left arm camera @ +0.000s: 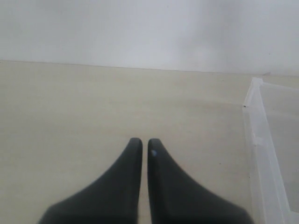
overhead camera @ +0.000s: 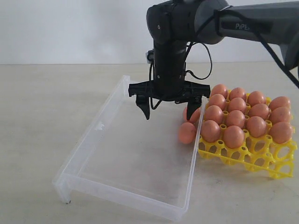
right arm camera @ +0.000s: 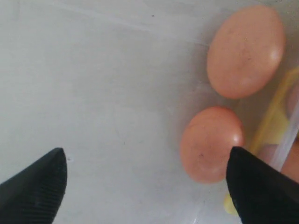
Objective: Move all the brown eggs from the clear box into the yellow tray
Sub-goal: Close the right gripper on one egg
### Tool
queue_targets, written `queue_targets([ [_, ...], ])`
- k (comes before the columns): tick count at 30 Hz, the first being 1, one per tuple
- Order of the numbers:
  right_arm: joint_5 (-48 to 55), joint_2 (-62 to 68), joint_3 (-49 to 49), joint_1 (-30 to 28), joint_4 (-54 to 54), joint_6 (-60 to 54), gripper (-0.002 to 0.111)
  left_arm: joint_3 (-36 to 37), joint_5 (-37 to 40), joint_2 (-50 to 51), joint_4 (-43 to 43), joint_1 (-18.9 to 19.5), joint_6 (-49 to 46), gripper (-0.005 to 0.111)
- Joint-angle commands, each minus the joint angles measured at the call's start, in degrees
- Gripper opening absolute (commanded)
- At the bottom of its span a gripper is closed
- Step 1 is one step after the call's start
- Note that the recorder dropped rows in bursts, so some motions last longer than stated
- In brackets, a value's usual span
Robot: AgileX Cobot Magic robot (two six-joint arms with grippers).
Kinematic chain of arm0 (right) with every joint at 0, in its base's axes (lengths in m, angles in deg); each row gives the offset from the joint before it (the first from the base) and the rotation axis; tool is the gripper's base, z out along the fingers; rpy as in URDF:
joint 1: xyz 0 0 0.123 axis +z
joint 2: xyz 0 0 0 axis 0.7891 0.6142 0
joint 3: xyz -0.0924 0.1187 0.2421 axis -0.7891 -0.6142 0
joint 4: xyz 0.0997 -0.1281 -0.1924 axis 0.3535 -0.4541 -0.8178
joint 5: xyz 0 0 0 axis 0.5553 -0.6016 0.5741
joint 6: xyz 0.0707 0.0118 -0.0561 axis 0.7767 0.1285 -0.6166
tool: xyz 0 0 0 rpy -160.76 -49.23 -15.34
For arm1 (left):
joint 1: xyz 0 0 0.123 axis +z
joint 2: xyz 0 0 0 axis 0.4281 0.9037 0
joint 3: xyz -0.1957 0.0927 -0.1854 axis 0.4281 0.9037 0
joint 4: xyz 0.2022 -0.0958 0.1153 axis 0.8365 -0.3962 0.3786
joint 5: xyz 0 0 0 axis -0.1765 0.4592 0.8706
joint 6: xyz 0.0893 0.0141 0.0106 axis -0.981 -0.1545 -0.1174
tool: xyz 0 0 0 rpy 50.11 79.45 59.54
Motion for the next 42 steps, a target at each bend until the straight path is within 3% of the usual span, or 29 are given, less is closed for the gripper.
queue_targets([
  [1,0.1,0.2,0.0,-0.1,-2.2,3.9,0.081,0.1,-0.4,-0.1,-0.2,-0.3,-0.1,0.004],
  [14,0.1,2.8,-0.2,-0.2,-6.0,10.8,0.081,0.1,-0.4,-0.1,-0.2,-0.3,-0.1,0.004],
  [28,0.1,2.8,-8.1,-0.2,-7.6,12.3,0.079,0.1,-0.4,-0.1,-0.2,-0.3,-0.1,0.004],
  [32,0.1,2.8,-8.1,-0.2,-7.6,12.8,0.055,0.1,-0.4,-0.1,-0.2,-0.3,-0.1,0.004],
  [38,0.1,2.8,-8.1,-0.2,-7.3,12.8,0.000,0.1,-0.4,-0.1,-0.2,-0.3,-0.1,0.004],
  [42,0.1,2.8,-8.1,-0.1,-7.3,11.1,0.000,0.1,-0.4,-0.1,-0.2,-0.3,-0.1,0.004],
])
